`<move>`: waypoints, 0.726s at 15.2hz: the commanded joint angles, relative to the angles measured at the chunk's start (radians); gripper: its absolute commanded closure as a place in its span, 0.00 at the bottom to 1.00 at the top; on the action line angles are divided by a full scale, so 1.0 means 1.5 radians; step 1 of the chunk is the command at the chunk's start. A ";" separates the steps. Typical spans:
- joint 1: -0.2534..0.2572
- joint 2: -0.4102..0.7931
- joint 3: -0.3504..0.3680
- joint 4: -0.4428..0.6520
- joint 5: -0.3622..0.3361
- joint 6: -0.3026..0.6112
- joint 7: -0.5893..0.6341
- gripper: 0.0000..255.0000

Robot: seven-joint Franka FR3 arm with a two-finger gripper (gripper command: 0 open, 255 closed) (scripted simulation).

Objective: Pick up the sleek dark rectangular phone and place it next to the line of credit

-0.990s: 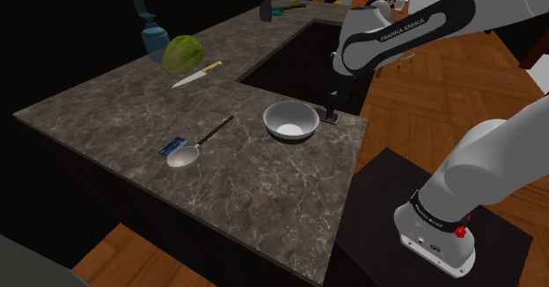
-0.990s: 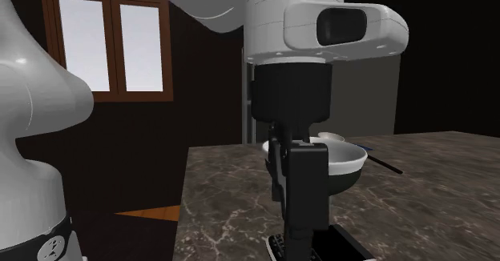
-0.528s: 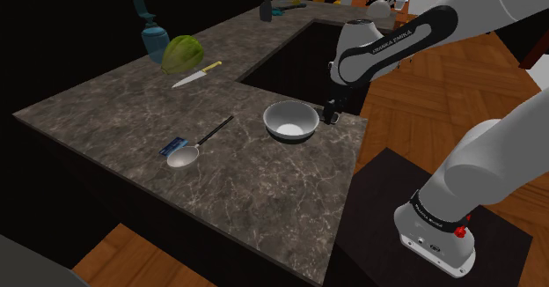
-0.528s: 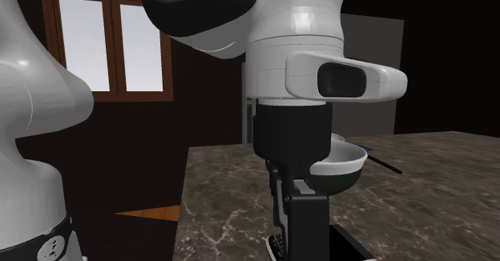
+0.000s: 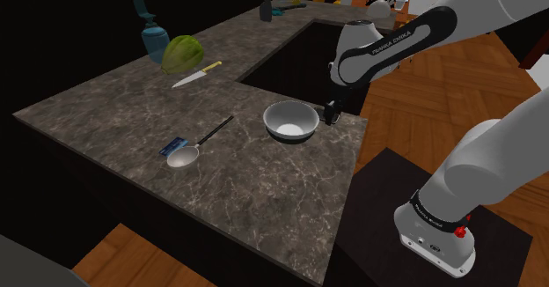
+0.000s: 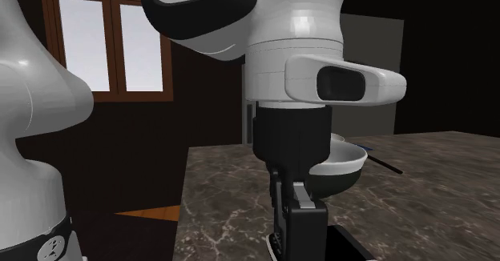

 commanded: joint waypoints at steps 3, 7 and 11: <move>0.000 0.000 0.000 0.000 0.000 0.000 0.000 1.00; 0.000 0.000 0.000 0.000 0.000 0.000 0.000 1.00; -0.001 -0.021 0.001 0.011 -0.002 -0.032 0.002 1.00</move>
